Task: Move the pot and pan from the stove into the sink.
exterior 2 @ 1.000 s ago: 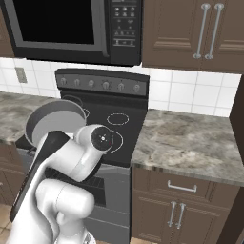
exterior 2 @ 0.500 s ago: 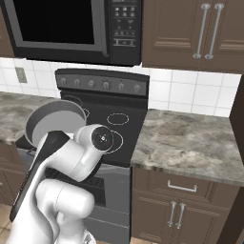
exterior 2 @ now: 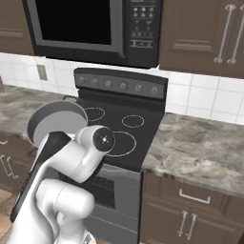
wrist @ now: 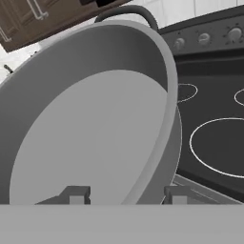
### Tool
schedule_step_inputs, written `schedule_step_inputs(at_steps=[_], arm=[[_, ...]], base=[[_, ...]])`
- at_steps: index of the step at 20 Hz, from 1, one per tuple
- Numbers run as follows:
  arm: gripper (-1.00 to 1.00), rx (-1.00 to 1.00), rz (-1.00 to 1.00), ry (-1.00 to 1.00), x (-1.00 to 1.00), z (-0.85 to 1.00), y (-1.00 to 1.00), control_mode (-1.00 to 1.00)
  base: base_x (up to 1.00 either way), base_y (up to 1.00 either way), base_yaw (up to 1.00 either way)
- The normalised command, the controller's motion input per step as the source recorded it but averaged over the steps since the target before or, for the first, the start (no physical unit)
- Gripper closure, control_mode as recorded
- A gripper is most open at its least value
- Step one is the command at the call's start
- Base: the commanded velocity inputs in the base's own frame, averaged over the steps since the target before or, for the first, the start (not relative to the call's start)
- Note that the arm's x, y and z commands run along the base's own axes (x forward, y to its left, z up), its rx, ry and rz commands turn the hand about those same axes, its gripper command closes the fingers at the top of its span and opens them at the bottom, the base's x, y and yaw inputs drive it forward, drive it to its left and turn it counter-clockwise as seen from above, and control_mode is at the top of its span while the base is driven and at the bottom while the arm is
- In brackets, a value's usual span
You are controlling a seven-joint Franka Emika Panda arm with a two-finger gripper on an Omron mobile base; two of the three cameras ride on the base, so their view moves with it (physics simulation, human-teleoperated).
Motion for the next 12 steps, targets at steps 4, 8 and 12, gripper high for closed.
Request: schedule_step_inputs(at_steps=[4,8,12], arm=[[1.00,0.00,0.00,0.00,0.00,0.00,0.00,1.00],[1.00,0.00,0.00,0.00,0.00,0.00,0.00,1.00],[1.00,0.00,0.00,0.00,0.00,0.00,0.00,1.00]], base=[[-0.19,0.00,0.43],[-0.13,0.00,0.46],[-0.09,0.00,0.48]])
